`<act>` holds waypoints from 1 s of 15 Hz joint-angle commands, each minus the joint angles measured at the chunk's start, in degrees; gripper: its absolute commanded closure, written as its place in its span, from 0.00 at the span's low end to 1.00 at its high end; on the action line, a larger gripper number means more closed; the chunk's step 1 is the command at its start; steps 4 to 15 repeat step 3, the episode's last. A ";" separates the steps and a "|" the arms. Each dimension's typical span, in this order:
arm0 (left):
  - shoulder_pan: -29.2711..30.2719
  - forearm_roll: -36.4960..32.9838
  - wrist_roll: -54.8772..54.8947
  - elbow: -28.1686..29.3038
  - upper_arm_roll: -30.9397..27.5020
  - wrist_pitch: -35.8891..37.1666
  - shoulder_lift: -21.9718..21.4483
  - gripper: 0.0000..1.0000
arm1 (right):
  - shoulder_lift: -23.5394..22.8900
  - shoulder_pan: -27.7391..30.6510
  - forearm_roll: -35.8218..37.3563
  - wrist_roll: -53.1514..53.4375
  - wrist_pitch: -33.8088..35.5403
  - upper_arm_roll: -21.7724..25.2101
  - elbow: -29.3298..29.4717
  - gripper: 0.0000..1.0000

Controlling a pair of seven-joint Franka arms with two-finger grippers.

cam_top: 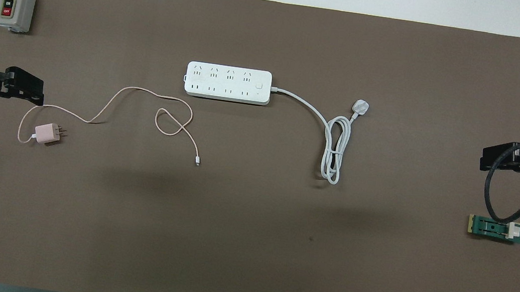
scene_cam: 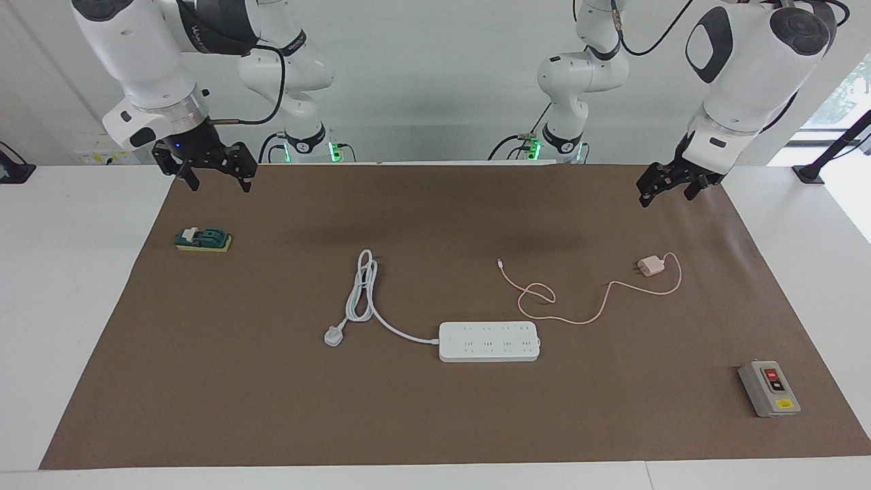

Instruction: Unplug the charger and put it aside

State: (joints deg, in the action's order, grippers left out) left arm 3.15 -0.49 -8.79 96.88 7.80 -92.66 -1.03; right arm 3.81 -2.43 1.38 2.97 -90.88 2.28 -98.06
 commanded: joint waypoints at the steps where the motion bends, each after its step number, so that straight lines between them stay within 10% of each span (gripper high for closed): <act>1: 0.19 0.58 1.14 0.50 0.02 -0.68 -0.55 0.00 | 1.46 0.94 0.64 0.11 -0.35 -0.61 -1.69 0.00; 15: 0.19 0.58 1.14 0.50 0.02 -0.68 -0.55 0.00 | 1.46 0.94 0.64 0.11 -0.35 -0.61 -1.78 0.00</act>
